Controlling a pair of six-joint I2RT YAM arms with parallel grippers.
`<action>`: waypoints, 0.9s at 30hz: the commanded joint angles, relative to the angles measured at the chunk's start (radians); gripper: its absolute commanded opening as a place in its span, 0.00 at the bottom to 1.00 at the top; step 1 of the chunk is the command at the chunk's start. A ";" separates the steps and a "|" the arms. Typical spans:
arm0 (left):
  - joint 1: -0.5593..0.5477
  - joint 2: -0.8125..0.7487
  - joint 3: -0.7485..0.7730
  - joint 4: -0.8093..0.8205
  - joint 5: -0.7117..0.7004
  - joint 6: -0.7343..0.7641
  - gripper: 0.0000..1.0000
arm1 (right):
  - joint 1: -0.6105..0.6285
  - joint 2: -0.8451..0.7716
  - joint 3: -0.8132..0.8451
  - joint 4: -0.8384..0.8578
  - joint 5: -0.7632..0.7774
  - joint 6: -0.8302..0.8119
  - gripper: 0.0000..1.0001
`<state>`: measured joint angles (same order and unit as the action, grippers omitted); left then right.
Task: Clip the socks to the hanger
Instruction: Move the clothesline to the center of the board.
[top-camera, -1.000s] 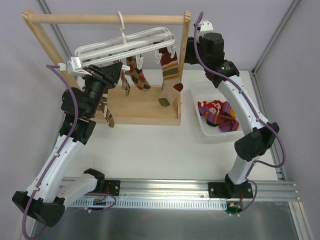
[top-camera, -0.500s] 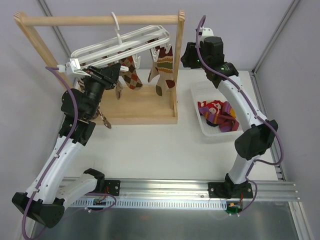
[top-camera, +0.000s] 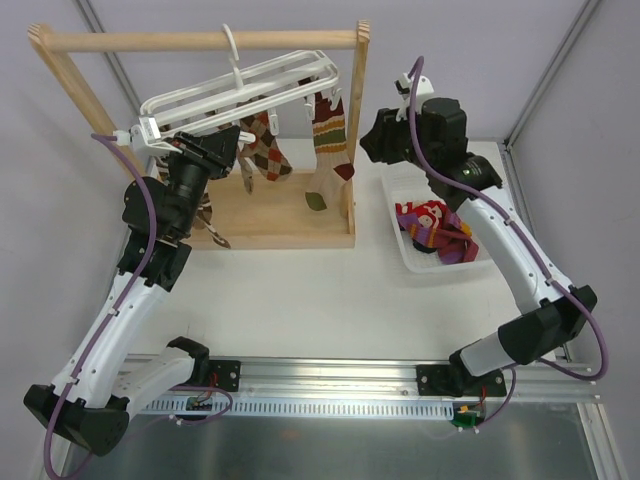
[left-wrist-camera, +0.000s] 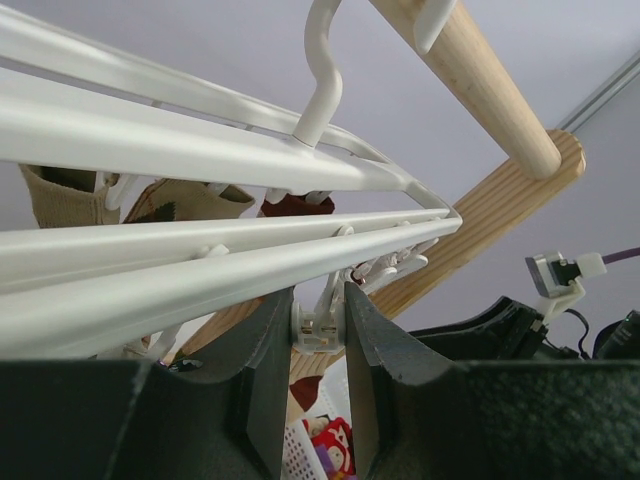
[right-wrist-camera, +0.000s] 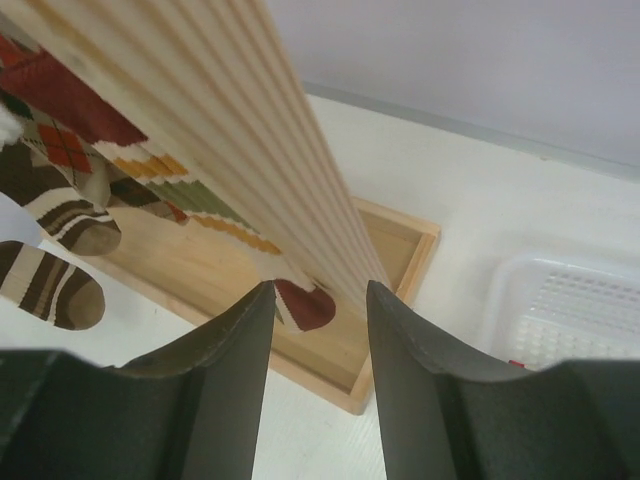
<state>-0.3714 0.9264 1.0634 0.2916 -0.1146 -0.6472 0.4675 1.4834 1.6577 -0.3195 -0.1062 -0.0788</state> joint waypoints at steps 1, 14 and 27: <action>-0.003 -0.008 0.017 -0.035 0.032 0.017 0.20 | 0.026 0.017 -0.013 0.026 -0.001 -0.001 0.45; -0.003 -0.018 0.015 -0.043 0.027 0.029 0.20 | 0.042 0.224 0.204 -0.021 0.048 -0.013 0.40; -0.003 -0.021 0.009 -0.065 -0.020 -0.008 0.18 | 0.034 0.446 0.471 -0.026 0.088 -0.044 0.40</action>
<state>-0.3714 0.9230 1.0668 0.2924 -0.1452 -0.6422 0.5098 1.8832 2.0502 -0.4179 -0.0673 -0.0872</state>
